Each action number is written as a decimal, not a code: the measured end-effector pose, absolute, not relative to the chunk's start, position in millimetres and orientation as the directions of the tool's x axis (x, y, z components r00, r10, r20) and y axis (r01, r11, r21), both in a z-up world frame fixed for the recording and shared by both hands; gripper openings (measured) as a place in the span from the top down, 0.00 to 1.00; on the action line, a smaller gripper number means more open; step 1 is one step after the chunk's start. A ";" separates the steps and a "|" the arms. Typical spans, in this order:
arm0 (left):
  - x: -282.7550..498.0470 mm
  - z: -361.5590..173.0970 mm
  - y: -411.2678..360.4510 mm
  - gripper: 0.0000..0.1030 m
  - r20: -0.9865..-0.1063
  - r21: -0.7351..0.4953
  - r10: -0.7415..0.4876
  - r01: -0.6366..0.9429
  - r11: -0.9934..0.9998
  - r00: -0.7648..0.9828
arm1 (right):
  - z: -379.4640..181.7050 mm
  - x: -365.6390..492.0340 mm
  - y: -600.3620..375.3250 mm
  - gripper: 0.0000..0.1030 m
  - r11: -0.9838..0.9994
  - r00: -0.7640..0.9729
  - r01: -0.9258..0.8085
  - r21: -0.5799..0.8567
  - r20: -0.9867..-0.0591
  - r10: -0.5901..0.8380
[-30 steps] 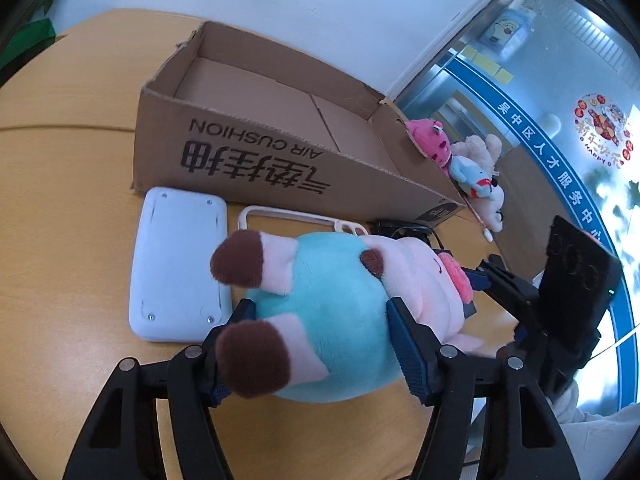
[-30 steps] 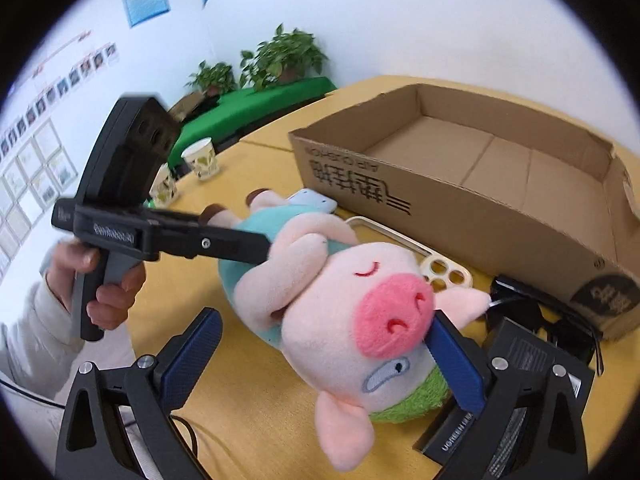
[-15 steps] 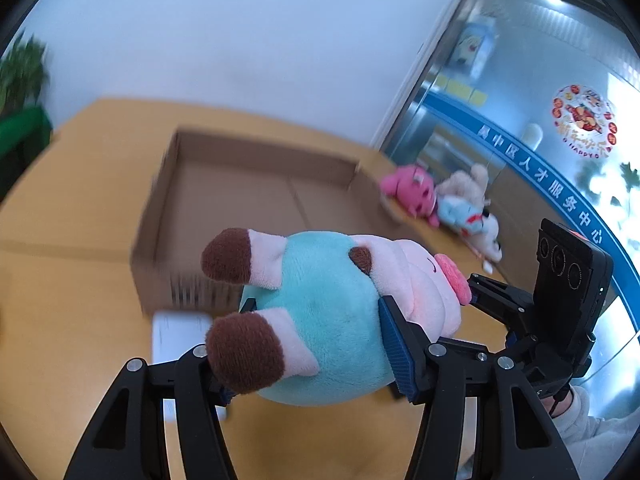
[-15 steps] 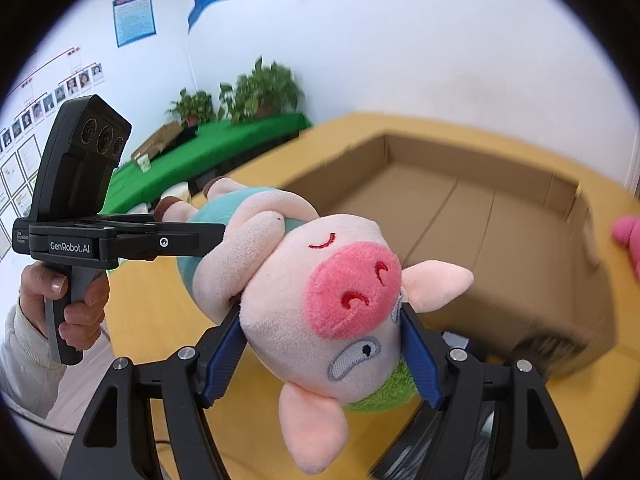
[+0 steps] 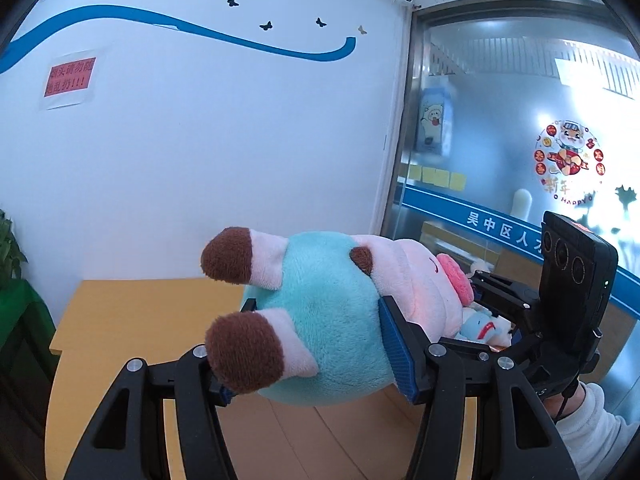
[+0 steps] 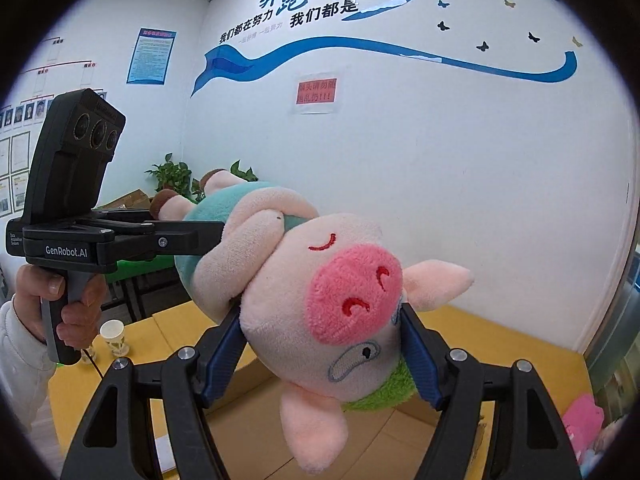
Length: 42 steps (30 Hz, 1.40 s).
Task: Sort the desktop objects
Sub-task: 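Lift the pig plush with both grippers and lower it into the cardboard box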
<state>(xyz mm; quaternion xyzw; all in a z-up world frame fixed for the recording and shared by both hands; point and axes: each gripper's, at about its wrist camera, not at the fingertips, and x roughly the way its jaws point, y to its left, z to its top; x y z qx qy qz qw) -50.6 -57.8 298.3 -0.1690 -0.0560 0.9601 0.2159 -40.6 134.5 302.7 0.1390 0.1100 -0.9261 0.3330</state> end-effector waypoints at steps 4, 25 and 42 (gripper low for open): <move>-110.4 286.7 -66.9 0.45 -0.350 -0.197 0.412 -0.364 -0.910 -0.841 | 290.7 -104.3 112.8 0.29 -0.753 -0.720 0.654 -0.073 -0.365 -0.590; -286.1 16.7 -102.4 0.45 -0.780 -0.296 0.285 -0.074 -0.952 -0.557 | 6.8 -281.6 43.9 0.31 -0.749 -0.447 0.637 0.181 -0.706 -0.550; -265.0 59.0 -136.1 0.36 -0.728 -0.331 0.255 0.001 -0.944 -0.637 | 15.2 -285.1 17.0 0.22 -0.720 -0.473 0.665 0.197 -0.635 -0.610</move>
